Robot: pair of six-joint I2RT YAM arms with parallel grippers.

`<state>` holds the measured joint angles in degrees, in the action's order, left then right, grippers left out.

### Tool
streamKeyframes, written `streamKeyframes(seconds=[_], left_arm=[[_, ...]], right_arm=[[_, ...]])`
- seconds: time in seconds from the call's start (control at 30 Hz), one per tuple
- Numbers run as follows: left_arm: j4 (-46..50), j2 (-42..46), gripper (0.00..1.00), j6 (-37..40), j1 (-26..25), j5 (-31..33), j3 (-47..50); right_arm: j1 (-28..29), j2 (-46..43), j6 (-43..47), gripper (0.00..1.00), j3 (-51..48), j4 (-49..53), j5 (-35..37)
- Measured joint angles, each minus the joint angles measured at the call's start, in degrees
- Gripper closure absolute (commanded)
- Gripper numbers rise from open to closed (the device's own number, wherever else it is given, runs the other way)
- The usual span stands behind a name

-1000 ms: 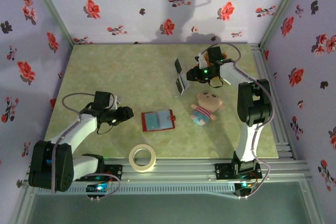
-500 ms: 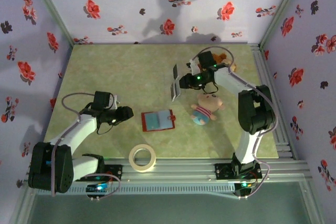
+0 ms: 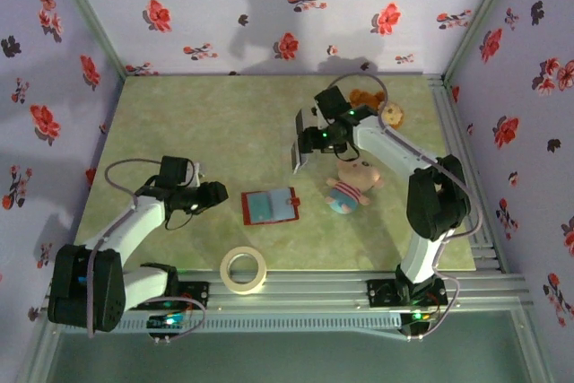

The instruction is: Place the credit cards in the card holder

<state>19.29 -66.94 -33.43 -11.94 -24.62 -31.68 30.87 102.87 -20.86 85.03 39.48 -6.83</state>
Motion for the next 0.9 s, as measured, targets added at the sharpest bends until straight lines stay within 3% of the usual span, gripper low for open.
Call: streamKeyframes(seconds=[0.2,0.53,0.73,0.9], left_arm=[[0.0,0.0,0.46,-0.5,0.0,0.0,0.0],[-0.4,0.0,0.46,-0.5,0.0,0.0,0.0],[-0.7,-0.3,0.46,-0.5,0.0,0.0,0.0],[-1.3,-1.2,0.46,-0.5,0.0,0.0,0.0]], right_arm=[[3.9,5.6,-0.4,0.29,7.0,2.1,11.6],[6.0,10.2,0.7,0.33,7.5,6.2,22.2],[7.2,10.2,2.4,0.44,8.8,9.2,28.3],[7.7,10.2,3.9,0.66,12.0,10.9,32.9]])
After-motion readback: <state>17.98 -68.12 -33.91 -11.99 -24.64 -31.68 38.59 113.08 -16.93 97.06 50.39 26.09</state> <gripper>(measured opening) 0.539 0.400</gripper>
